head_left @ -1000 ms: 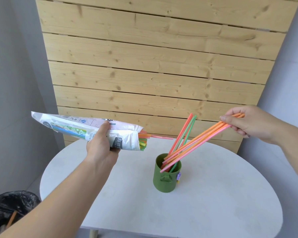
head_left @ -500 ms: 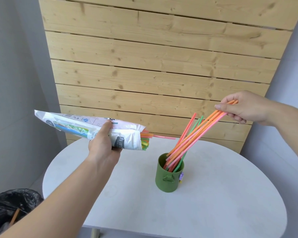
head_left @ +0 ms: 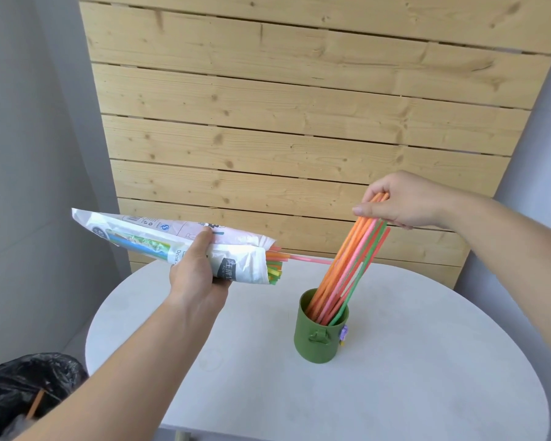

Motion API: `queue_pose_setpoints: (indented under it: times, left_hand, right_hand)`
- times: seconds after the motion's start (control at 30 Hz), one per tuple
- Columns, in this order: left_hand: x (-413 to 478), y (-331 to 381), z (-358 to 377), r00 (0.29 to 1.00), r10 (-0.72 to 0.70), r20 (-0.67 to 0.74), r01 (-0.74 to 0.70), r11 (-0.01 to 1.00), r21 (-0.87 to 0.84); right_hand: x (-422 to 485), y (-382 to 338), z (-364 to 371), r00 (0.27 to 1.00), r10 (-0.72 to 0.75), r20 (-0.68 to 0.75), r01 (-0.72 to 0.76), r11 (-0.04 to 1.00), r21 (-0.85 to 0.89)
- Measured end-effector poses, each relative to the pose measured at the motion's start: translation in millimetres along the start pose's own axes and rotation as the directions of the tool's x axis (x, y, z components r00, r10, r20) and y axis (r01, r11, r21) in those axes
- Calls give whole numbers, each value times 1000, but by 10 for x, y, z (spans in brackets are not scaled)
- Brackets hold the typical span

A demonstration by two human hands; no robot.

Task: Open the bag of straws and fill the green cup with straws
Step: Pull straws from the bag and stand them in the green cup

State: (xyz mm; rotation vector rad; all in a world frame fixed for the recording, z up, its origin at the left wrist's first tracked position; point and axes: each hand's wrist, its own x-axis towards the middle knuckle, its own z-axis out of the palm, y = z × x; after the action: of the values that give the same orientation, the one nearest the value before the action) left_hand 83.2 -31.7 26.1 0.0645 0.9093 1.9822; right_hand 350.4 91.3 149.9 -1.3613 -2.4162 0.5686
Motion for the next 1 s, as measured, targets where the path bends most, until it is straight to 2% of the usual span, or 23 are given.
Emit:
queue_pose_setpoints:
  times: [0.23, 0.33, 0.47, 0.53, 0.63, 0.73, 0.8, 0.9, 0.97, 1.0]
  left_hand:
    - [71, 20, -41, 1000, 6, 5, -6, 1000, -3]
    - [84, 32, -46, 1000, 11, -2, -11, 1000, -13]
    - [90, 66, -56, 1000, 2, -16, -3, 1000, -23]
    - [89, 78, -58, 1000, -8, -13, 8, 1000, -27]
    - [82, 83, -47, 1000, -19, -9, 19, 999, -33]
    - [59, 83, -29, 1000, -30, -1, 30, 998, -46]
    - [43, 90, -25, 999, -34, 0, 34, 998, -58]
    - [15, 106, -17, 999, -43, 10, 44, 996, -74]
    - [-13, 123, -2, 999, -44, 27, 46, 996, -80]
    - [-29, 129, 5, 998, -42, 39, 45, 996, -82]
  right_hand:
    - [269, -104, 254, 986, -29, -167, -11, 971, -238]
    - [291, -114, 355, 978, -90, -190, 15, 932, -363]
    - [307, -79, 446, 969, -160, -189, 70, 908, -413]
    - [309, -67, 472, 970, -165, -177, 80, 909, -409]
    - [277, -68, 487, 975, -135, -174, 81, 955, -285]
    - [233, -97, 486, 962, -128, -240, 83, 979, -187]
    - [199, -131, 483, 915, -176, -363, 119, 978, -173]
    - [29, -228, 499, 752, -252, -609, 181, 967, -177]
    - [-202, -339, 546, 673, -222, -706, 163, 975, -151]
    - [-325, -385, 583, 671, -174, -721, 110, 985, -136]
